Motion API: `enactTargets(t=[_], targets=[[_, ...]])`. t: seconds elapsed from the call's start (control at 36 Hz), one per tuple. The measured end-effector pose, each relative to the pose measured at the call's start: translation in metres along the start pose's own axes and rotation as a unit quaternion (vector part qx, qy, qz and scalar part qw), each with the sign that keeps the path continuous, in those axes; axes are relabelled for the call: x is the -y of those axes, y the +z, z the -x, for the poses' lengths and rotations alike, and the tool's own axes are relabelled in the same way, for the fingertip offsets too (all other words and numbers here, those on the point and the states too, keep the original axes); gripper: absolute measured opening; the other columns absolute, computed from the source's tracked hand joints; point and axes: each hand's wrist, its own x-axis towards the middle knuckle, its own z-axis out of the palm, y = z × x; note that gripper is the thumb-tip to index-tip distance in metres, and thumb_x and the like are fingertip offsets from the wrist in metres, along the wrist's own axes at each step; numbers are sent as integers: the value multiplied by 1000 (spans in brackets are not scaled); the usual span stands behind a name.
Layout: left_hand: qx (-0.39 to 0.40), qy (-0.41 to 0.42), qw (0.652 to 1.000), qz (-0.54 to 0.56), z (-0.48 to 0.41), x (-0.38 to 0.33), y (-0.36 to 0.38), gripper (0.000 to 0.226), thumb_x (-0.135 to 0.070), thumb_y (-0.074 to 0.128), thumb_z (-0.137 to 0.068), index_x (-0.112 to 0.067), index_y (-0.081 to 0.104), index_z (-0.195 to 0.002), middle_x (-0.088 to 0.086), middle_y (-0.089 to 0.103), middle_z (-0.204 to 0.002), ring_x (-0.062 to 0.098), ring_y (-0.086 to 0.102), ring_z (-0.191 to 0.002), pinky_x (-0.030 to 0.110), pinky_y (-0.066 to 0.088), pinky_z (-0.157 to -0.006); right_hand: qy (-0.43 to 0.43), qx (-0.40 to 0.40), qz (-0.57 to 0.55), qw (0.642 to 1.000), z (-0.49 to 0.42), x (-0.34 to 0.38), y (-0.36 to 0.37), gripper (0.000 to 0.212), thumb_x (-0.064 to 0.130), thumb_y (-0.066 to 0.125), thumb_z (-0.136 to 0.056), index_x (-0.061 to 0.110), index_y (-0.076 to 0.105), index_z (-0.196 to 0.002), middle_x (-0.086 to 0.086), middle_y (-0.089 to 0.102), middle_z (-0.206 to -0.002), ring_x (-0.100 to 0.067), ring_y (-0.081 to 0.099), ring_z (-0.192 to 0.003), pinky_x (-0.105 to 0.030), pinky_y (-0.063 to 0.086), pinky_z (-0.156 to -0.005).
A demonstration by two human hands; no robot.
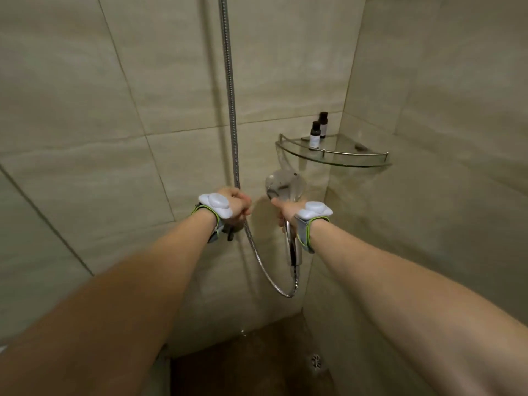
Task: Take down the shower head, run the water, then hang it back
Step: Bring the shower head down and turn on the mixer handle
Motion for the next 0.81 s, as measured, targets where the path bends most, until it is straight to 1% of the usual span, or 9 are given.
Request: enactTargets(t=[0.17,0.28,0.39,0.44,0.53,0.58,0.67,0.75,0.81], targets=[[14,-42,996,-72,-21,32,-2,23,5,42,-88,-1,58,-72,15,52,-57,20,47,-42,18,36,-43,9,2,59,998,4,2,2,41,11,46,-105,14,37,-65,-5,40,-69,-15,39,-59,-22,36,-57],[-2,-81,992,-97,-41,53,3,5,-7,57,-90,-11,59,-93,17,65,-92,29,59,-75,23,49,-60,28,5,70,997,-16,-15,10,38,14,48,-104,15,40,-67,-5,43,-71,-15,42,-60,-22,37,-58],[-4,-103,986,-129,-57,79,8,32,-11,59,-92,1,61,-122,23,66,-119,28,61,-84,30,51,-66,48,-41,61,996,-58,-48,23,35,42,59,-86,20,44,-64,0,49,-71,-14,52,-67,-23,37,-59],[-6,-107,982,-155,-63,89,9,39,-11,60,-93,4,56,-129,25,61,-128,36,65,-104,34,49,-74,49,-6,53,997,-86,-65,29,41,27,49,-103,15,39,-65,-2,40,-70,-8,41,-62,-16,34,-53],[-10,-117,972,-203,-65,102,7,38,-20,57,-96,0,60,-127,20,59,-132,36,57,-122,29,47,-88,67,-30,73,995,-88,-70,32,36,37,62,-90,17,43,-67,-5,47,-76,-8,42,-61,-18,41,-63],[-14,-121,965,-233,-74,114,5,39,-31,52,-97,-6,63,-124,14,57,-132,31,55,-124,34,49,-100,61,-11,63,996,-89,-69,33,38,25,56,-98,19,38,-66,-1,40,-71,-6,37,-62,-17,39,-66],[-3,-130,953,-273,-84,129,5,49,-39,46,-99,-11,53,-138,8,47,-147,26,46,-134,35,43,-108,65,-8,90,994,-57,-48,32,45,12,45,-105,20,30,-64,2,38,-75,-17,43,-82,-22,38,-80],[11,-137,945,-297,-97,137,10,48,-34,38,-104,-14,41,-148,6,37,-154,22,37,-142,30,35,-114,64,-22,110,992,-68,-56,38,36,15,48,-104,15,43,-69,-16,55,-111,-29,52,-118,-30,36,-96],[4,-130,944,-303,-107,141,13,50,-35,38,-103,-14,40,-148,5,37,-154,21,40,-141,29,36,-113,79,-45,110,990,-78,-64,41,20,17,51,-103,1,62,-107,-23,52,-138,-35,46,-133,-38,37,-107]])
